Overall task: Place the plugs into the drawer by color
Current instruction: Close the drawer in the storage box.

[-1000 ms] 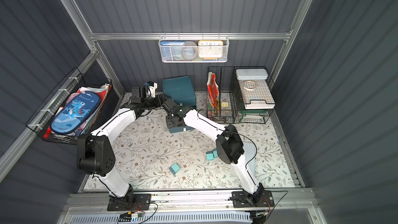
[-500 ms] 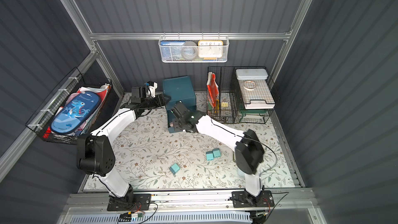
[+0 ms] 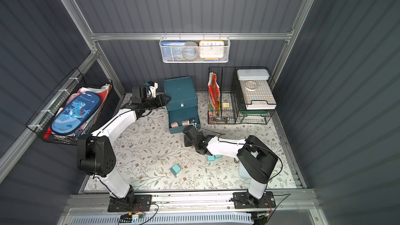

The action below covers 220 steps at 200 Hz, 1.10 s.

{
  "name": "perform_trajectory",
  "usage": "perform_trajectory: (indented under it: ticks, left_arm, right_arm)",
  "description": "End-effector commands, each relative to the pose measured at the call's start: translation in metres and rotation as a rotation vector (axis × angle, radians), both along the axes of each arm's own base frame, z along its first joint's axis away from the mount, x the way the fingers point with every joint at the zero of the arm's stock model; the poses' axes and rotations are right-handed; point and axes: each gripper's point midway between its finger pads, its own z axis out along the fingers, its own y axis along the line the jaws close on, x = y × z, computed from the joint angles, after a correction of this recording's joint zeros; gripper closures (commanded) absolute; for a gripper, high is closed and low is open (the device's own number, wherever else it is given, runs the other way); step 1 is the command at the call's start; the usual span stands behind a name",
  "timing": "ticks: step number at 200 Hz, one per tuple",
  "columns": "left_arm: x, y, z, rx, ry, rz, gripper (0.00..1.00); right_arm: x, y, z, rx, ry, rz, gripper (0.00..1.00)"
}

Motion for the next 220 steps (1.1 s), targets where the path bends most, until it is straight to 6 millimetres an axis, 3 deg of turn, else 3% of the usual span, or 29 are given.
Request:
perform_trajectory:
  ticks: [1, 125, 197, 220]
  left_arm:
    - [-0.015, -0.006, -0.058, 0.055, 0.166, -0.03, 0.46]
    - [-0.021, -0.013, -0.07, 0.063, 0.196, -0.056, 0.52]
    - [-0.024, -0.014, -0.069, 0.085, 0.195, -0.06, 0.54]
    - [-0.024, -0.015, -0.07, 0.084, 0.199, -0.065, 0.54]
  right_arm:
    - [0.028, 0.005, 0.031, 0.076, -0.123, -0.056, 0.91]
    - [0.099, 0.035, 0.059, 0.255, -0.235, -0.121, 0.96]
    - [0.146, 0.049, 0.056, 0.366, -0.303, -0.201, 0.92]
    - [0.155, 0.048, 0.054, 0.402, -0.313, -0.25, 0.85]
